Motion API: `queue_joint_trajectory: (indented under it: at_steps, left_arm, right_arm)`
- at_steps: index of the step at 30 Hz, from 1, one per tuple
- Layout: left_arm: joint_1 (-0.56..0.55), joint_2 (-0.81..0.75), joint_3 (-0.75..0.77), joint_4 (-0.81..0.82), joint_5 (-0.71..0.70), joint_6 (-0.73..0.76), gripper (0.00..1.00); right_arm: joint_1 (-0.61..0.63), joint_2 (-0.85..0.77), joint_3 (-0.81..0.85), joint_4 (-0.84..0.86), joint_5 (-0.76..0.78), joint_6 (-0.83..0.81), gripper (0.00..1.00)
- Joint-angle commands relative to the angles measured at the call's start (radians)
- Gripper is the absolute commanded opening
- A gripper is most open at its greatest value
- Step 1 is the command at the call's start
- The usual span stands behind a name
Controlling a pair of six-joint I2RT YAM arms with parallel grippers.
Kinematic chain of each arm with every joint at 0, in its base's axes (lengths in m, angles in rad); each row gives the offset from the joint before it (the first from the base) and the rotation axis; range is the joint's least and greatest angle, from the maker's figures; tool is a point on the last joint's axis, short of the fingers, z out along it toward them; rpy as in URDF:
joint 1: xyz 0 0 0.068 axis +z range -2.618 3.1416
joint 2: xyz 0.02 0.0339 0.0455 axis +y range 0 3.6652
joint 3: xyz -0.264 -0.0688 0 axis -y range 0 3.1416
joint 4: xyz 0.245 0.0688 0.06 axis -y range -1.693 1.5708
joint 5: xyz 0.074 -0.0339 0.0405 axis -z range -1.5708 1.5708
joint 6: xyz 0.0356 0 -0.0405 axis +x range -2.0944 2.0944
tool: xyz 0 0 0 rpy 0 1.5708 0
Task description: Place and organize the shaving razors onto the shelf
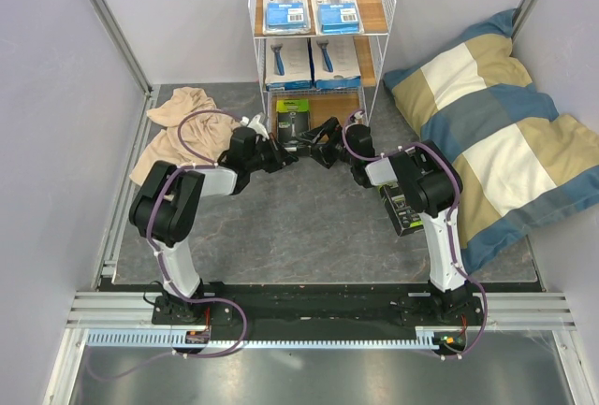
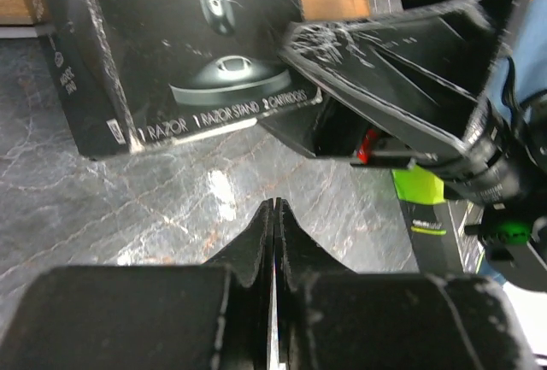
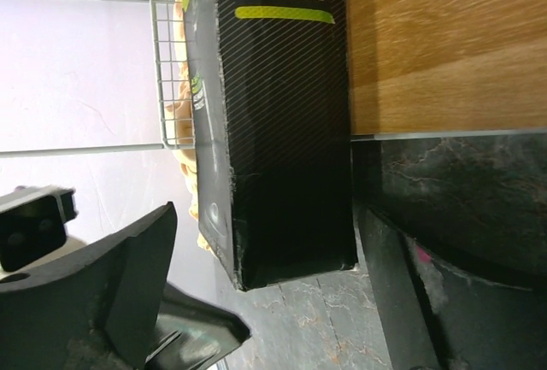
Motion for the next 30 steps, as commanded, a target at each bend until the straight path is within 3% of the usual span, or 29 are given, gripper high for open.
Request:
queue_joint_trajectory:
  at_steps: [1, 16, 24, 30]
  left_arm:
    - [-0.009, 0.042, 0.045, 0.111, -0.033, -0.082, 0.02]
    - [-0.032, 0.137, 0.079, 0.149, -0.216, -0.204, 0.02]
    - [-0.032, 0.175, 0.130, 0.153, -0.231, -0.238, 0.02]
    - [-0.032, 0.188, 0.179, 0.111, -0.254, -0.238, 0.02]
  right_arm:
    - [-0.005, -0.036, -0.005, 0.006, 0.002, -0.030, 0.97]
    - [-0.008, -0.176, -0.169, 0.023, -0.038, -0.048, 0.98]
    - [-0.009, -0.357, -0.333, -0.001, -0.067, -0.088, 0.98]
    - [-0.008, -0.542, -0.422, -0.132, -0.050, -0.186, 0.98]
